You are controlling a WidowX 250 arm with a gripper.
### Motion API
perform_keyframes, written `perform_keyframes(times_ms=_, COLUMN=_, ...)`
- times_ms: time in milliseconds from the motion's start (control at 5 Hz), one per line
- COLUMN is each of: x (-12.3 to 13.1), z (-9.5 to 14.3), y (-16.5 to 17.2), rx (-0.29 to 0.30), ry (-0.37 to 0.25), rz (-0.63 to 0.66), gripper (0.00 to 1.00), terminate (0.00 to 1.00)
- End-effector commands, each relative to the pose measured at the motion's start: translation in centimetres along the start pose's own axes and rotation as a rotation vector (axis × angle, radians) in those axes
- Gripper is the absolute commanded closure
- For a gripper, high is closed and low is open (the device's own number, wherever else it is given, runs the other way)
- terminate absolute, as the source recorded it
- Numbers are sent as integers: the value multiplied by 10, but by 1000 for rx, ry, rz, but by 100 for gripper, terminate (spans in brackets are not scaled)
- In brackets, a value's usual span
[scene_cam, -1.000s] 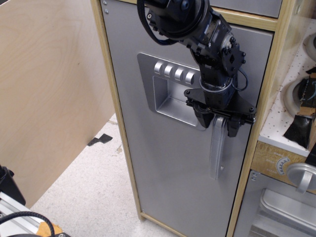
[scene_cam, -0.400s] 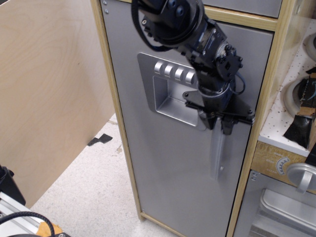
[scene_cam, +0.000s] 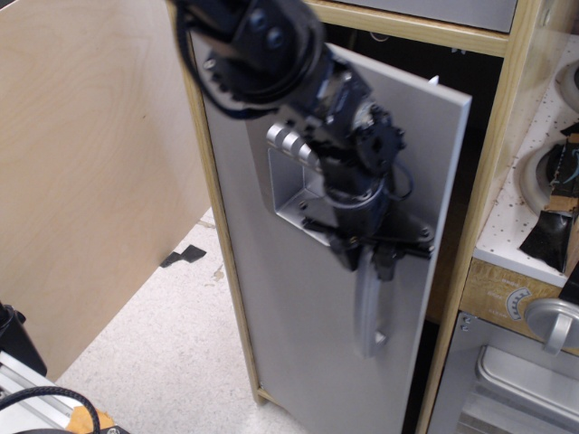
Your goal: Open fridge
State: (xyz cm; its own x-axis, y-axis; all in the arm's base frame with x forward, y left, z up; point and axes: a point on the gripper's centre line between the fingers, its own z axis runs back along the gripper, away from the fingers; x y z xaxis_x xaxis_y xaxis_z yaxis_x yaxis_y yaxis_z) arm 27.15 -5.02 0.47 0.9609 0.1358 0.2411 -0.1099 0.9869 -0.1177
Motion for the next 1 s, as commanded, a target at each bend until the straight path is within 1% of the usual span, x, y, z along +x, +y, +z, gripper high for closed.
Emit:
perform_keyframes(times_ms=0, x=-36, z=24, y=2, rx=23, ry=97, rz=51, gripper=0, terminate=0)
perform_keyframes(times_ms=200, x=-52, z=25, y=-14, rx=7, ry=159, rz=56, gripper=0, terminate=0)
perform_keyframes(times_ms=400, x=-58, z=16, y=-38, rx=-28, ry=173, rz=82, gripper=0, terminate=0)
perform_keyframes(times_ms=600, x=-55, z=11, y=-68, rx=-44, ry=196, rz=56, gripper=0, terminate=0)
perform_keyframes(times_ms=800, x=-44, z=3, y=-96, rx=-59, ry=174, rz=-30, gripper=0, terminate=0)
